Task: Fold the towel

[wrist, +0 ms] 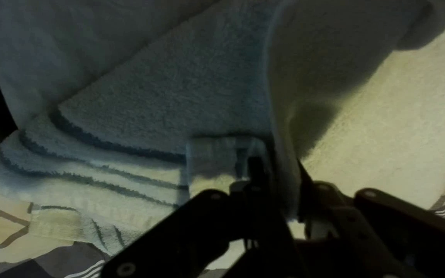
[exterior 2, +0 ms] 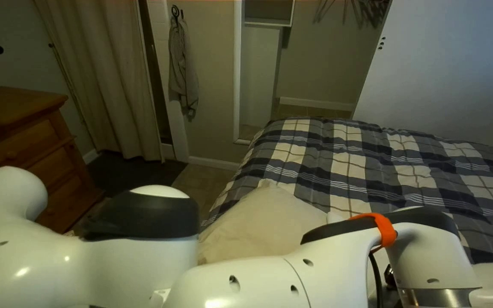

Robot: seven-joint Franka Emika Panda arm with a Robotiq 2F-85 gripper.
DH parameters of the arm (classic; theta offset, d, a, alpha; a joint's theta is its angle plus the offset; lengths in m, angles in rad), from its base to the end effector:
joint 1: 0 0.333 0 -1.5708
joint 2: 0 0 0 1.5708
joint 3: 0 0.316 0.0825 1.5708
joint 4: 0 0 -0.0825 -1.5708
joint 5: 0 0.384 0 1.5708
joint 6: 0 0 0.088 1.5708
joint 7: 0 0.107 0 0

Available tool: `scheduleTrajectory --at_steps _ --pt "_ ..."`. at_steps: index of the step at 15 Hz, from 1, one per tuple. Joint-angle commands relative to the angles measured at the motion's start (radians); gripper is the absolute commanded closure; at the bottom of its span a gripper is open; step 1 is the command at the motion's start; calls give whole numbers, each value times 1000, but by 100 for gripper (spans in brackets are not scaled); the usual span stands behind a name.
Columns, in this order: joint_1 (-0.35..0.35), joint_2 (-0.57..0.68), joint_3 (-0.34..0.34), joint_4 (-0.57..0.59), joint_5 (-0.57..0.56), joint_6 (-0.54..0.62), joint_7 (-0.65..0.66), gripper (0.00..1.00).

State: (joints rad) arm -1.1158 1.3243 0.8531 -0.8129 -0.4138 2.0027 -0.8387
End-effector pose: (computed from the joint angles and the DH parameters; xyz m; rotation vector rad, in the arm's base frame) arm 0.6035 -0.5272 0.2062 -2.8313 -0.2361 -0.5299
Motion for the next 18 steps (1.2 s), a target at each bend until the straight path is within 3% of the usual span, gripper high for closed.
scheduleTrajectory --at_steps 1,18 --pt "-1 -23 19 -24 2 0 -18 100" --pt "-60 -170 89 -411 -21 209 -209 99"
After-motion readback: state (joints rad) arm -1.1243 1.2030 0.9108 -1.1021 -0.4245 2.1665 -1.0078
